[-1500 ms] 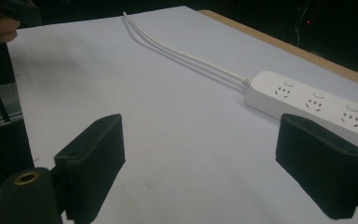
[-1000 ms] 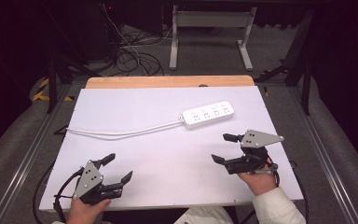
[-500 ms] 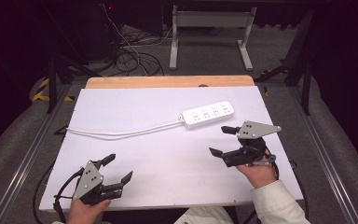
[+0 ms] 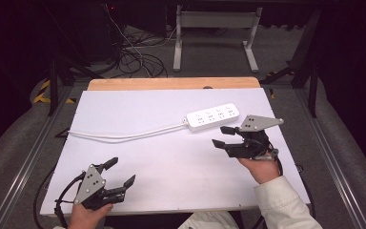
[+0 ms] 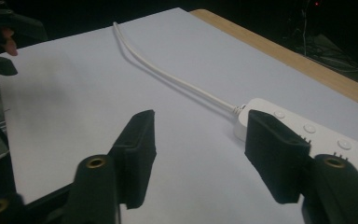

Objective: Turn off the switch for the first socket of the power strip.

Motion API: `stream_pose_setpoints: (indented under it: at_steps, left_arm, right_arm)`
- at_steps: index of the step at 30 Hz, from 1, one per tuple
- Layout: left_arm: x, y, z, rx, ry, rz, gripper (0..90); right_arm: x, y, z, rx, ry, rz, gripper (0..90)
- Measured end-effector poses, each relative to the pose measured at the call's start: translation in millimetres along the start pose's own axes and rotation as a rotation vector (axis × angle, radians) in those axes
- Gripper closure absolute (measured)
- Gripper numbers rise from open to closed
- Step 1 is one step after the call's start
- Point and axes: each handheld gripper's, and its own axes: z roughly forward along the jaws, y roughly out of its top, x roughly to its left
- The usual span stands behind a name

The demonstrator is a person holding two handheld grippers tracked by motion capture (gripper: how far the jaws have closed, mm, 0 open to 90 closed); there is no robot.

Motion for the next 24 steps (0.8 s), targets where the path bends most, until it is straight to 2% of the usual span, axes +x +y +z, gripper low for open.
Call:
stream_pose_setpoints:
  at_steps: [2,6,11,16,24]
  left_arm:
    - [0.0,-0.1,-0.2,-0.003,0.001,0.000,22.9]
    - [0.3,0.0,-0.5,-0.001,0.001,0.006,22.8]
    - [0.1,-0.2,-0.3,0.002,0.001,0.006,22.7]
    - [-0.2,-0.2,-0.5,0.002,0.003,0.005,22.7]
    - [0.8,-0.3,-0.6,0.002,0.004,0.009,22.7]
  right_arm:
    - [0.0,4.6,3.8,0.019,-0.042,-0.005,54.4]
    - [-5.1,12.3,14.7,0.065,-0.072,0.009,67.1]
    - [-11.3,20.4,25.8,0.083,-0.061,0.020,79.1]
    - [-16.7,27.6,35.3,0.104,-0.090,0.002,88.6]
    - [-33.1,34.1,51.5,0.133,-0.113,0.042,90.0]
